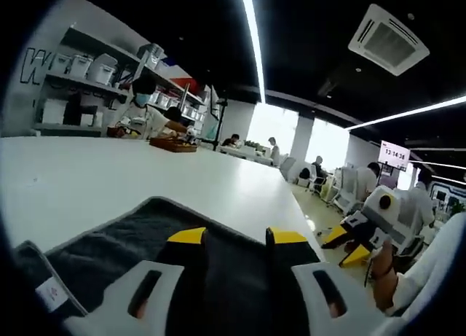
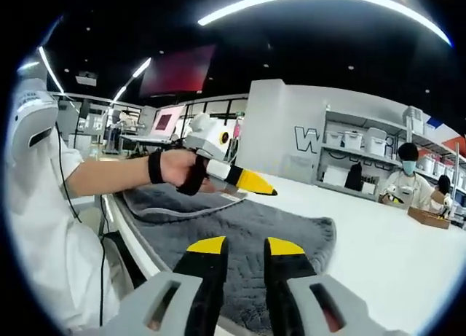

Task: Open the folded towel by lifting each exposed corner and separating the folded layers until the towel lies flat within the target outline without major curled edges

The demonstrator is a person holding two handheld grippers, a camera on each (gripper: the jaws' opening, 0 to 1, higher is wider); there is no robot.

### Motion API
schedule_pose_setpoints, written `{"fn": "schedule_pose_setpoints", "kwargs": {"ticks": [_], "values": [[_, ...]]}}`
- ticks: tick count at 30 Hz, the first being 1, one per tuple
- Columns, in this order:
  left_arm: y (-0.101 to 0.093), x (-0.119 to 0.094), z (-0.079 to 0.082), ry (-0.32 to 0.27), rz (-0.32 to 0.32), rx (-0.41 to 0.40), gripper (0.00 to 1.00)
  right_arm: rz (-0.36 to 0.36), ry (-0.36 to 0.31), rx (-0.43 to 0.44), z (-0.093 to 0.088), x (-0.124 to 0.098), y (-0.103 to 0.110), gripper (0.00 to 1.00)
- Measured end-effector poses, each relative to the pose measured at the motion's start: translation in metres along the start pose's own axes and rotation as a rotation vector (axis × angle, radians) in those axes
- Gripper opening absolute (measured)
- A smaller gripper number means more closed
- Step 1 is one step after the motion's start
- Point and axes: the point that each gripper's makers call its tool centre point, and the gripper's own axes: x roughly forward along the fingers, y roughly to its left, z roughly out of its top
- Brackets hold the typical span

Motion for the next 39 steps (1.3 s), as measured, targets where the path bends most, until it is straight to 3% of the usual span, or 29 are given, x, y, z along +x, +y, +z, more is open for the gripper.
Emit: {"fn": "schedule_pose_setpoints", "kwargs": {"ticks": [3,8,11,14,16,18,28,31,39], "values": [[0.002,-0.010,-0.006,0.034,0.031,0.111,0.29,0.035,0.000,-0.008,0.000,0.005,0.006,0.14],[-0.013,-0.020,-0.013,0.018,0.013,0.061,0.31,0.053,0.010,-0.015,0.002,0.011,0.011,0.13],[-0.014,-0.028,-0.012,0.003,0.049,0.110,0.31,0.060,0.004,-0.022,0.005,0.012,0.014,0.13],[-0.021,-0.039,-0.011,-0.016,0.025,0.128,0.32,0.077,-0.011,-0.028,0.012,0.014,0.018,0.14],[-0.022,-0.047,-0.019,0.016,0.034,0.115,0.31,0.081,-0.017,-0.021,0.015,0.017,0.019,0.14],[-0.027,-0.052,-0.024,0.031,-0.014,0.173,0.32,0.084,-0.017,-0.030,0.019,0.019,0.021,0.14],[-0.034,-0.081,-0.022,-0.014,0.008,0.191,0.35,0.124,-0.025,-0.054,0.037,0.033,0.032,0.13],[-0.045,-0.090,-0.022,-0.027,-0.016,0.198,0.33,0.131,-0.026,-0.064,0.041,0.037,0.035,0.14],[-0.061,-0.106,-0.033,-0.025,-0.010,0.227,0.33,0.169,-0.017,-0.067,0.039,0.046,0.048,0.12]]}}
